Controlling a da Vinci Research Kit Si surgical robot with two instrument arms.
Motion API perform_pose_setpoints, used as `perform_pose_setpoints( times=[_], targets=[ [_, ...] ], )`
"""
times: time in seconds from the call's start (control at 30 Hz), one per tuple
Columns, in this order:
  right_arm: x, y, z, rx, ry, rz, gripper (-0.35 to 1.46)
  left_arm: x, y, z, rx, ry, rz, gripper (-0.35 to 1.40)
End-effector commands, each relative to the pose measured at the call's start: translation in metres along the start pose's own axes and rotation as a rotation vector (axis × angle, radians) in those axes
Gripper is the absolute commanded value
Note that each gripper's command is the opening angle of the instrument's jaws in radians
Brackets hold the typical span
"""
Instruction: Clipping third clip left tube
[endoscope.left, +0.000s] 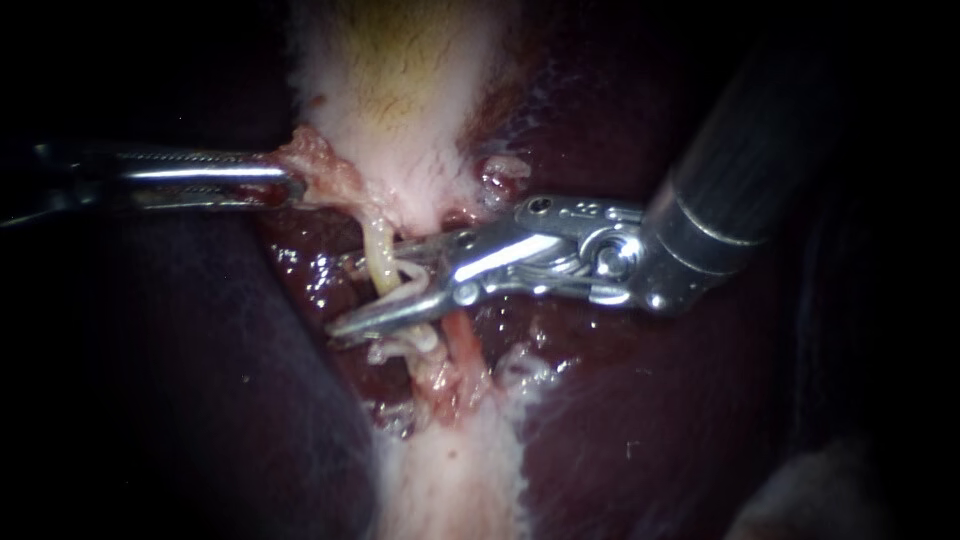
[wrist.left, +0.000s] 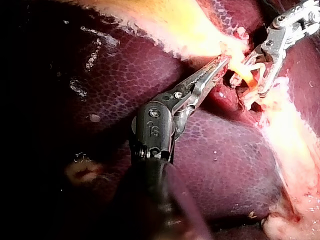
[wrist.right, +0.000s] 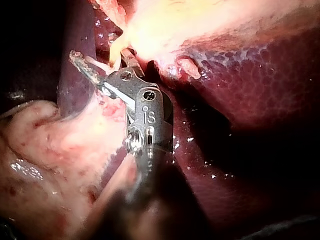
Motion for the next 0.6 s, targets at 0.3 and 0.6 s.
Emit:
perform_pose_setpoints(
  times=[0.3,0.6],
  targets=[
    [0.0021,-0.0014,-0.0003,0.069,0.074,0.047,0.48,0.0,-0.0001,0.0,0.0,0.0,0.0,-0.35],
    [0.0025,-0.0016,-0.0004,0.071,0.077,0.074,0.44,0.0,-0.0001,0.0,-0.001,0.0,0.0,-0.35]
  ],
)
